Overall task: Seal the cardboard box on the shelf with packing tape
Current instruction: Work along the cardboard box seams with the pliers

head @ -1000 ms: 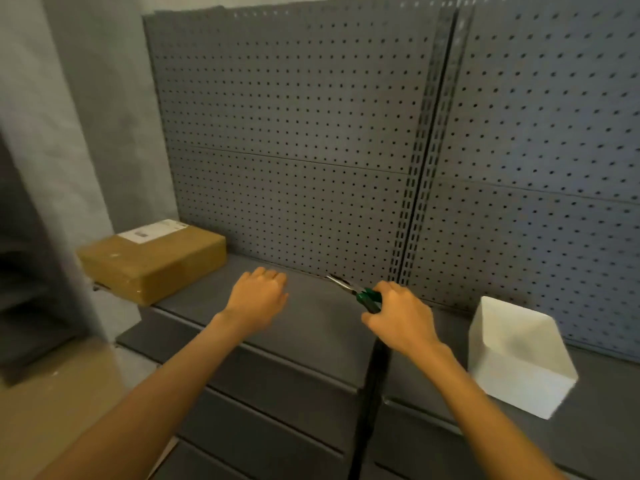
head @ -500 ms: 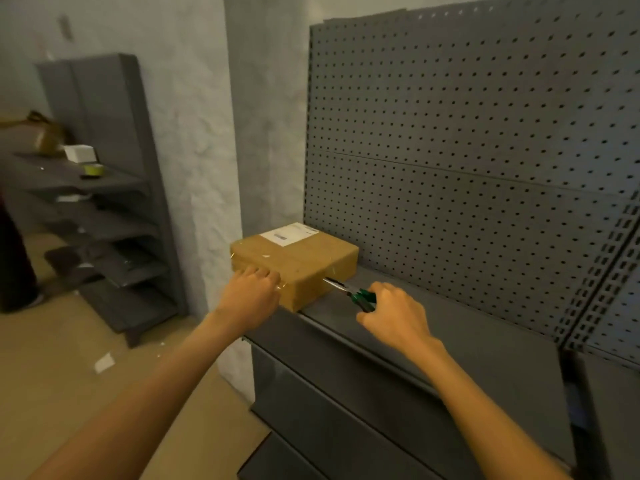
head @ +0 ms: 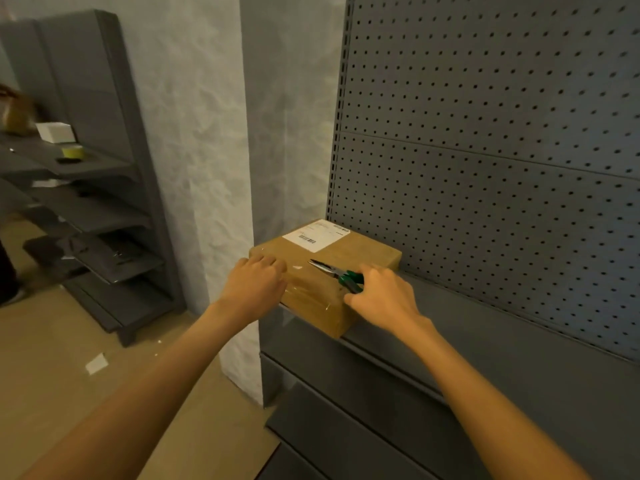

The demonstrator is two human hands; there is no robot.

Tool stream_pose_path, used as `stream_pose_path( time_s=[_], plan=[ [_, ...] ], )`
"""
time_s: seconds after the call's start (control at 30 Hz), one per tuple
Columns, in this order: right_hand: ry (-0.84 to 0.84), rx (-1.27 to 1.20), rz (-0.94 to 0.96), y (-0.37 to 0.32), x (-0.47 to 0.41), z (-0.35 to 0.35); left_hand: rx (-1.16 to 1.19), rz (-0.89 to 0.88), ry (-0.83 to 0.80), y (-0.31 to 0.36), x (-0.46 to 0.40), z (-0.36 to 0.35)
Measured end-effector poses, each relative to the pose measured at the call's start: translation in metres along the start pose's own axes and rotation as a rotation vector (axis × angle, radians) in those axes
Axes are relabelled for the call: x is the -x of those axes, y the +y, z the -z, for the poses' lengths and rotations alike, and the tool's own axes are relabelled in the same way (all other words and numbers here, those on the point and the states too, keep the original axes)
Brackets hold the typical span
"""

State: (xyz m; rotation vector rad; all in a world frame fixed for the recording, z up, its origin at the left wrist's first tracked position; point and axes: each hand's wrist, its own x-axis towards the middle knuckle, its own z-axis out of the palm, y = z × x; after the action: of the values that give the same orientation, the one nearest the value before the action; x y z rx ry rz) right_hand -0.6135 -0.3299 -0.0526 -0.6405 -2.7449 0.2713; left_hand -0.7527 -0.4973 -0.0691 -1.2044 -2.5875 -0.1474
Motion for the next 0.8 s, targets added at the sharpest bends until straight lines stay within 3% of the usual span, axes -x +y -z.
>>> stream_pose_path(
  time_s=[0.37,0.8],
  plan=[
    [0.12,0.006,-0.06,0.022,-0.125,-0.006,-0.021,-0.133,0.066,-0.02,-0.144,-0.014],
    [0.138,0.171,-0.347,0.045,-0.127,-0.006,0.139,-0.489,0.023,0.029,-0.219,-0.058]
  ],
)
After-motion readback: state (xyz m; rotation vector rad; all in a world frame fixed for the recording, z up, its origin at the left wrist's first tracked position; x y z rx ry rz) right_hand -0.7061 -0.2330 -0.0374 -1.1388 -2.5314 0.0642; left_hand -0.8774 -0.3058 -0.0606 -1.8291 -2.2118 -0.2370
